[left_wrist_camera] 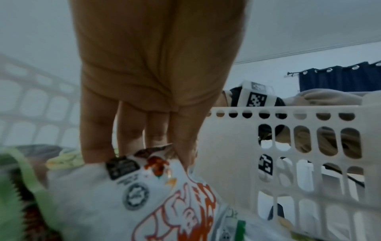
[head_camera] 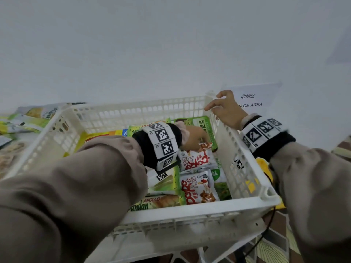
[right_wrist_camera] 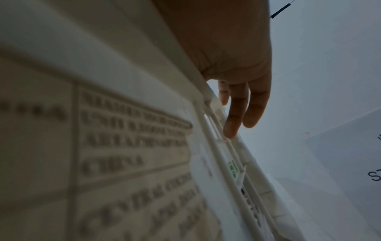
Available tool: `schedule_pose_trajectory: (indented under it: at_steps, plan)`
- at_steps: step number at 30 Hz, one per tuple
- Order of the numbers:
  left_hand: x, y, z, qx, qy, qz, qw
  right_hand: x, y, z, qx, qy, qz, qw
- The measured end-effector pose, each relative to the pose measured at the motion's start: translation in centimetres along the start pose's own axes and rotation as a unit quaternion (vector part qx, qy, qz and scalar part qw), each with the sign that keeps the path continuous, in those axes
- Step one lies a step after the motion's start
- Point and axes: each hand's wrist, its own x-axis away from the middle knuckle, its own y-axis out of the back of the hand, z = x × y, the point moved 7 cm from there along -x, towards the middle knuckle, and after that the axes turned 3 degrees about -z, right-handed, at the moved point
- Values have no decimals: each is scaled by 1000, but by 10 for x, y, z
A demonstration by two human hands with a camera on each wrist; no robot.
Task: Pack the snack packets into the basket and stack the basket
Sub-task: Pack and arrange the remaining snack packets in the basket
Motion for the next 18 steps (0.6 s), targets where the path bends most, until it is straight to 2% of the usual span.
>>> schedule_pose_trajectory:
  at_steps: [10, 13, 16, 18]
  plan:
    - [-8, 9, 10, 38, 20, -34, 999, -1, 0, 0, -20, 7, -5, 1000]
    - [-10, 0, 8, 57, 20, -2, 998, -1, -1, 0, -18, 6, -5, 1000]
    - [-12, -17, 3, 19, 15, 34, 999, -1, 0, 0, -22, 6, -8, 1000]
    - [-13, -19, -1, -38, 13, 22, 999, -1, 0, 0, -16, 9, -7, 1000]
